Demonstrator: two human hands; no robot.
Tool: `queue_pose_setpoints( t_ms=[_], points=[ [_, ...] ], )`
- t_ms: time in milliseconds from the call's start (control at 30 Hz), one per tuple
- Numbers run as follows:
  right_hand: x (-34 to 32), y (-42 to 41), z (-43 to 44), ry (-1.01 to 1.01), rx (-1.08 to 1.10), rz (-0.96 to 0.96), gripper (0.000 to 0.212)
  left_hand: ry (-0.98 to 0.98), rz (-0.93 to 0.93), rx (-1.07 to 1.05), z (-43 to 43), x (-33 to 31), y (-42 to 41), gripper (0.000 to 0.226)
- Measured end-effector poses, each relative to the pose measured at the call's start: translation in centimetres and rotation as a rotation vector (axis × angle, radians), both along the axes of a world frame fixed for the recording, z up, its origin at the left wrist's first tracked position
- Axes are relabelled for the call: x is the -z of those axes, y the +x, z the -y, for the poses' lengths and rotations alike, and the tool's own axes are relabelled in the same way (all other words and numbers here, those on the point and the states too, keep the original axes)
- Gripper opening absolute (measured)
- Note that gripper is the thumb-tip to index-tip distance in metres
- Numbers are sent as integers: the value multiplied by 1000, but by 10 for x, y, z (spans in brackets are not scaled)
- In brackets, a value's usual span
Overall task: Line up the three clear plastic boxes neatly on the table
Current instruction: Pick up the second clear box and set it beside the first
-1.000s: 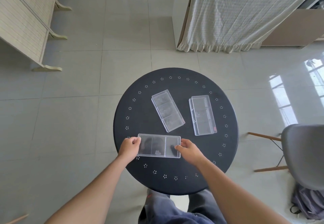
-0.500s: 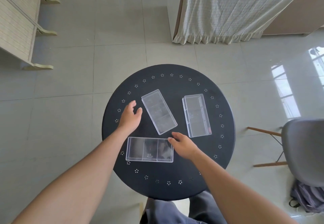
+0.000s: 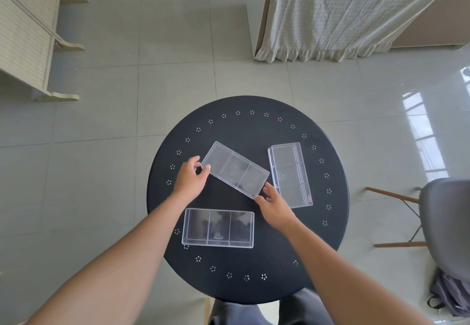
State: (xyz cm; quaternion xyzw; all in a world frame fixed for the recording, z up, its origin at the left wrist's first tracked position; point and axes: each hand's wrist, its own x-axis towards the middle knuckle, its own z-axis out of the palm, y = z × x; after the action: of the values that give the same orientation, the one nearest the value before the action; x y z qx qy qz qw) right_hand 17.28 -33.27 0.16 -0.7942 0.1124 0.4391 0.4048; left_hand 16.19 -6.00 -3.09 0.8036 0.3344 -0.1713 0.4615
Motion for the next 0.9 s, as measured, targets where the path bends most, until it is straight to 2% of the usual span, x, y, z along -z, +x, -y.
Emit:
queue_pose_setpoints(
  t_ms=[100, 233, 367, 567, 700, 800, 900],
  points=[
    [5, -2, 4, -12, 12, -102, 76, -48, -38, 6, 4, 6, -17, 65],
    [28, -6, 8, 29, 12, -112, 74, -89, -33, -8, 6, 11, -25, 69],
    [8, -7, -3, -4, 18, -54, 69, -76, 2, -71, 1, 7, -30, 59],
    [-19, -4, -12, -20, 72, 137, 61, 8, 187, -141, 0, -18, -32, 46],
    [-35, 0, -12, 14, 170, 218, 48, 44, 326, -148, -1, -33, -33, 41],
    [-43, 1, -11, 12, 181, 237, 40, 39, 339, -139, -2, -38, -37, 41],
    [-44, -2, -10, 3, 143, 229, 37, -36, 264, -153, 0, -40, -42, 46]
  ],
)
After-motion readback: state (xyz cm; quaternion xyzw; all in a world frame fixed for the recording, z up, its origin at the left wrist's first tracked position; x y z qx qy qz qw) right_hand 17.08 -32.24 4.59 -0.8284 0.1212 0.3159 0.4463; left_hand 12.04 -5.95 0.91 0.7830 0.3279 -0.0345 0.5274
